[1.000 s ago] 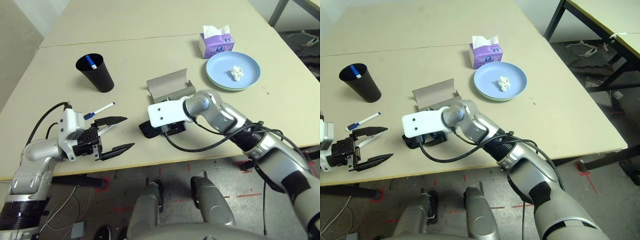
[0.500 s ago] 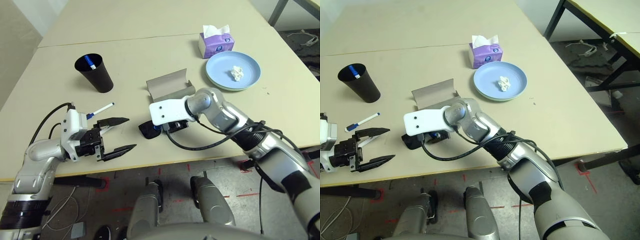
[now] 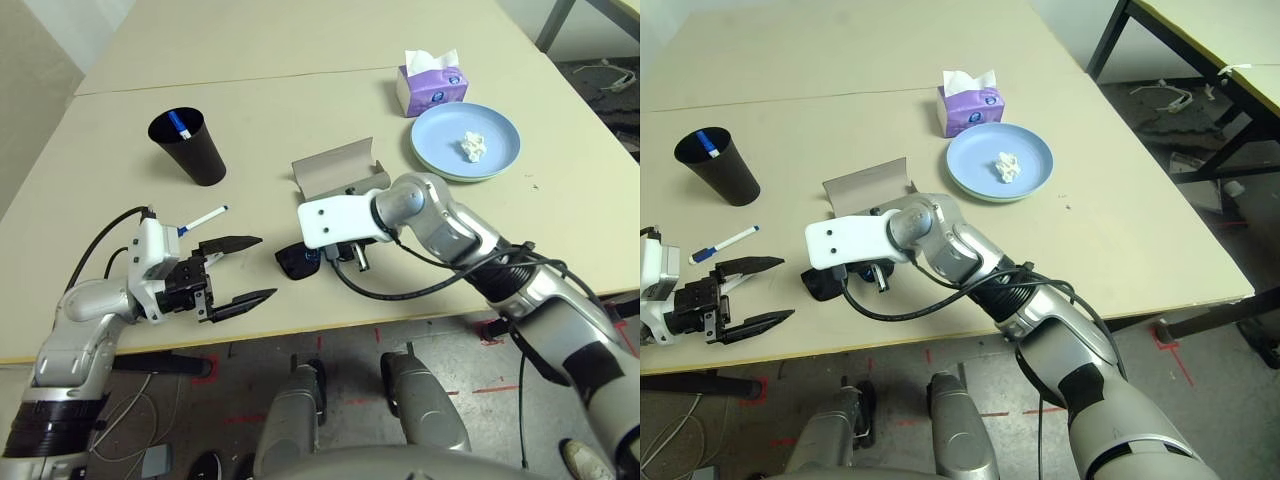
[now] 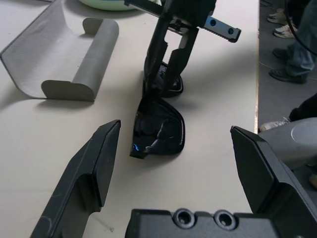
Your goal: Organize and tidy the items on the table.
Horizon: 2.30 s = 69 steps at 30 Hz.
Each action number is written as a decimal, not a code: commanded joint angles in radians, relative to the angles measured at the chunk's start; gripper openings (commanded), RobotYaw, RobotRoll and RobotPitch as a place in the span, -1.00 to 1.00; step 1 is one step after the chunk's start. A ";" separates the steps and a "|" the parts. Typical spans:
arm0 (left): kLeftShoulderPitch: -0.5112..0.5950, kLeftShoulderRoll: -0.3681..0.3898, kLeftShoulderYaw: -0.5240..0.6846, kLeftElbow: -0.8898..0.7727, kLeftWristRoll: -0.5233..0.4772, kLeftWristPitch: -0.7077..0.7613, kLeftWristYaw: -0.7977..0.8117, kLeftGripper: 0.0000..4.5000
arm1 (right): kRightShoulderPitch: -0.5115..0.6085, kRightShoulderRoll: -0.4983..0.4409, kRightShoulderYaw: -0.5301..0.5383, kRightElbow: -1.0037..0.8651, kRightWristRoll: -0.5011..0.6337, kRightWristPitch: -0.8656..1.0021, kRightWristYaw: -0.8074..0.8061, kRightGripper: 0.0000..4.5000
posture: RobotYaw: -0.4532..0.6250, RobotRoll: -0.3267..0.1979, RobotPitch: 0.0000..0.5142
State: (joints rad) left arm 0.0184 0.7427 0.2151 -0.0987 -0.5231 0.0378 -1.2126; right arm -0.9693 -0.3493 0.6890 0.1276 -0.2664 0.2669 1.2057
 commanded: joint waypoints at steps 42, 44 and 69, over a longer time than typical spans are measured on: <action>0.012 -0.082 -0.042 0.022 0.054 0.076 0.182 1.00 | -0.335 0.094 -0.183 0.863 -0.124 -0.455 -0.192 -0.90 | -0.54 0.25 -0.10; 0.008 -0.083 -0.043 0.030 0.056 0.072 0.178 1.00 | -0.330 0.094 -0.189 0.846 -0.116 -0.439 -0.167 -0.90 | -0.55 0.25 -0.09; -0.094 -0.102 -0.036 0.159 0.097 0.032 0.222 1.00 | -0.270 0.005 -0.457 0.500 0.168 -0.081 0.026 0.99 | -0.57 0.25 -0.10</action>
State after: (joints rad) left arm -0.0774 0.6471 0.1794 0.0431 -0.4475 0.0684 -1.0147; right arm -1.2730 -0.3329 0.2867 0.7113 -0.1707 0.1185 1.2164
